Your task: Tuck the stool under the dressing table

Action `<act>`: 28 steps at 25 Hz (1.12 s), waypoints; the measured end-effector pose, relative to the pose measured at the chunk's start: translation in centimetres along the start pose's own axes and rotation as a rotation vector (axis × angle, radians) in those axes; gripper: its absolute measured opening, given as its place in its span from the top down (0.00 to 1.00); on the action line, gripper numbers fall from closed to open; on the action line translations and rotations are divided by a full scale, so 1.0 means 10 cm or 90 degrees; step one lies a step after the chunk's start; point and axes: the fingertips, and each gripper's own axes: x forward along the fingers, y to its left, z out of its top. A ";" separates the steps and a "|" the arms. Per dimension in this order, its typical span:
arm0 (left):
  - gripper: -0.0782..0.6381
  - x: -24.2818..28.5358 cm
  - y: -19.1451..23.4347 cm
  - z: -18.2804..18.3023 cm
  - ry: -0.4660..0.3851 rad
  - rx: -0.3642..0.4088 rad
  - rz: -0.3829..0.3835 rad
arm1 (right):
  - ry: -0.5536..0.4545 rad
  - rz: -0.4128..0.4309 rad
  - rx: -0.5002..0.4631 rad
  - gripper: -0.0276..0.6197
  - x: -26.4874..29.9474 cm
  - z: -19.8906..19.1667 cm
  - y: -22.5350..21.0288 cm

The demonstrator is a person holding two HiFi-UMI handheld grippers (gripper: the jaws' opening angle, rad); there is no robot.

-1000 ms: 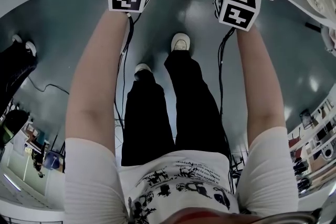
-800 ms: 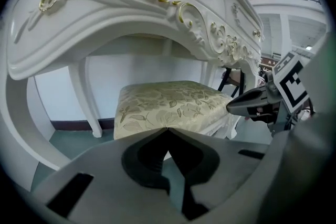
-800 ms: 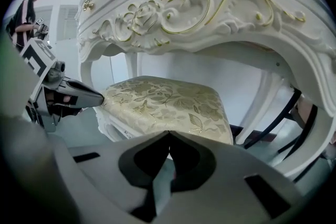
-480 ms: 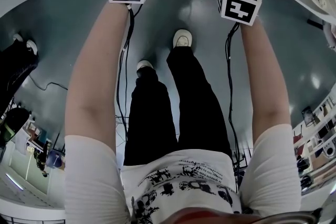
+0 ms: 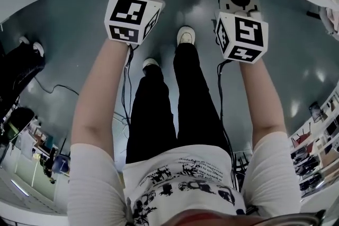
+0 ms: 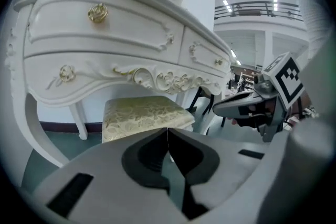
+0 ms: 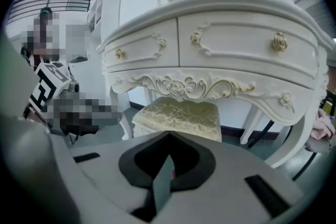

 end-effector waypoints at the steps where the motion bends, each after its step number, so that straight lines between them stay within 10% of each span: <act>1: 0.86 -0.11 -0.07 0.07 -0.003 0.004 -0.006 | -0.003 0.004 -0.001 0.93 -0.12 0.05 0.04; 28: 0.86 -3.18 -1.42 3.68 -0.281 0.090 0.004 | -0.291 0.019 -0.017 0.93 -3.70 3.08 0.28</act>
